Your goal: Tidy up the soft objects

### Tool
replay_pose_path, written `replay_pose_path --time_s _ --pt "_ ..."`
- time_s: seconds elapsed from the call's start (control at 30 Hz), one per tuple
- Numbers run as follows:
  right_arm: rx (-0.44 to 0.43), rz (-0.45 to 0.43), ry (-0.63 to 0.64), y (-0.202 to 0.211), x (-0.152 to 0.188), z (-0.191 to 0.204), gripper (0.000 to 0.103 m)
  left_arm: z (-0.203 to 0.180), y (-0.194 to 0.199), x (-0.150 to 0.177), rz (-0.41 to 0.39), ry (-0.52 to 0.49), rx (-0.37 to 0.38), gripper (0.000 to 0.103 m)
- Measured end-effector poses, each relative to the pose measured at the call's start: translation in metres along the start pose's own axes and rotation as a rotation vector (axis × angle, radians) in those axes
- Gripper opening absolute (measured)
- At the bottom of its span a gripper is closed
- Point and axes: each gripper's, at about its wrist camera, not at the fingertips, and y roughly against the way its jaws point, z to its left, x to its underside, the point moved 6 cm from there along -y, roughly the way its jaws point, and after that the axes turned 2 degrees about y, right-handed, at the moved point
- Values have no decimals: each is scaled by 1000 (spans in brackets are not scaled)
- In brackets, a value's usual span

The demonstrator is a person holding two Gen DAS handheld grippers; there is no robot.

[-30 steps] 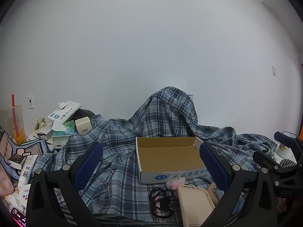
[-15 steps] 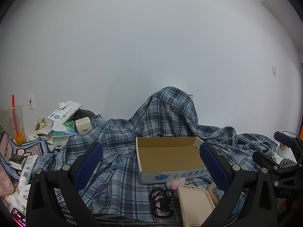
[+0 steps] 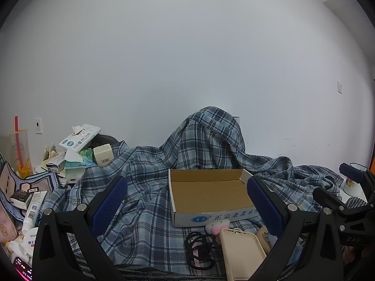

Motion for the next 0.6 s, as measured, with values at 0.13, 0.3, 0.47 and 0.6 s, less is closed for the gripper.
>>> replay_pose_path --time_s 0.13,0.3,0.47,0.6 --pt "1 0 1 0 0 0 103 0 0 0 0 1 0 103" --pt "0 0 1 0 0 0 103 0 0 0 0 0 0 103" --pt "1 0 4 0 0 1 103 1 1 0 1 1 0 103" --pt "1 1 8 0 0 0 103 1 0 0 3 1 -1 103"
